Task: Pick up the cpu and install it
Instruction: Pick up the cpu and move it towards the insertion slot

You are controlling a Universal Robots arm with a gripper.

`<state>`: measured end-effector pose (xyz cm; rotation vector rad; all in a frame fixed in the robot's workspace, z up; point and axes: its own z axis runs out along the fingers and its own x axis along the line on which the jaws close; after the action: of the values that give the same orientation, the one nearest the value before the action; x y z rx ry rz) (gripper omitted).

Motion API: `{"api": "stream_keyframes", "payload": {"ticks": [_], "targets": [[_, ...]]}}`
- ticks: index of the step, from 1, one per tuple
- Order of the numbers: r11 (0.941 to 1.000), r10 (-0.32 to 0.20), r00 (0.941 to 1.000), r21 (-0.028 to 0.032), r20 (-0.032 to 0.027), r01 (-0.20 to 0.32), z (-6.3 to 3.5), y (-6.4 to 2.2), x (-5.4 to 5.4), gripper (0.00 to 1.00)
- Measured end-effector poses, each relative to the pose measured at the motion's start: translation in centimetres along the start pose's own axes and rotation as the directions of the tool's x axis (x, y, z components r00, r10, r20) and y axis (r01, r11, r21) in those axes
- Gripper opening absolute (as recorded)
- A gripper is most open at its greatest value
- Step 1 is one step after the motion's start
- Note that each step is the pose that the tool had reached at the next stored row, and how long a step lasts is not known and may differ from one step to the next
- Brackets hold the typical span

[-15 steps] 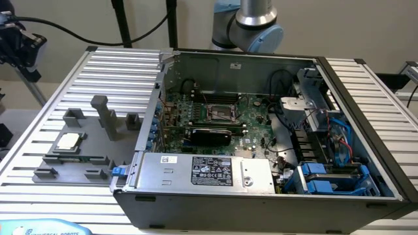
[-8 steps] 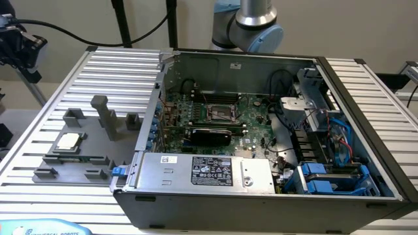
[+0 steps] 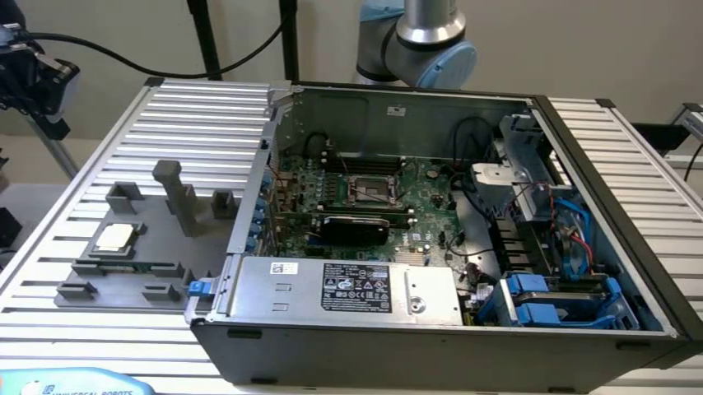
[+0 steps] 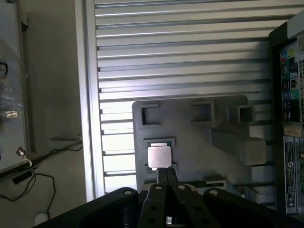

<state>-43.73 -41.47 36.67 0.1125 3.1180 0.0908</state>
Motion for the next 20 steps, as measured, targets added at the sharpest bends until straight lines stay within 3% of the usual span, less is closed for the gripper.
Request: {"api": "stream_keyframes", "payload": {"ticks": [3,6,12,15,16,20], "targets": [[1.0,0.0,1.0,0.0,0.0001,0.0,0.0,0.0,0.0,0.11],[1.0,0.0,1.0,0.0,0.0,0.0,0.0,0.0,0.0,0.18],[1.0,0.0,1.0,0.0,0.0,0.0,0.0,0.0,0.0,0.47],[1.0,0.0,1.0,-0.0002,0.0,0.0,0.17,-0.01,0.0,0.53],[1.0,0.001,1.0,-0.0001,-0.0005,-0.001,0.34,-0.03,0.0,0.6],[1.0,0.002,1.0,0.0001,-0.0015,-0.002,1.06,-0.1,0.0,0.6]]}}
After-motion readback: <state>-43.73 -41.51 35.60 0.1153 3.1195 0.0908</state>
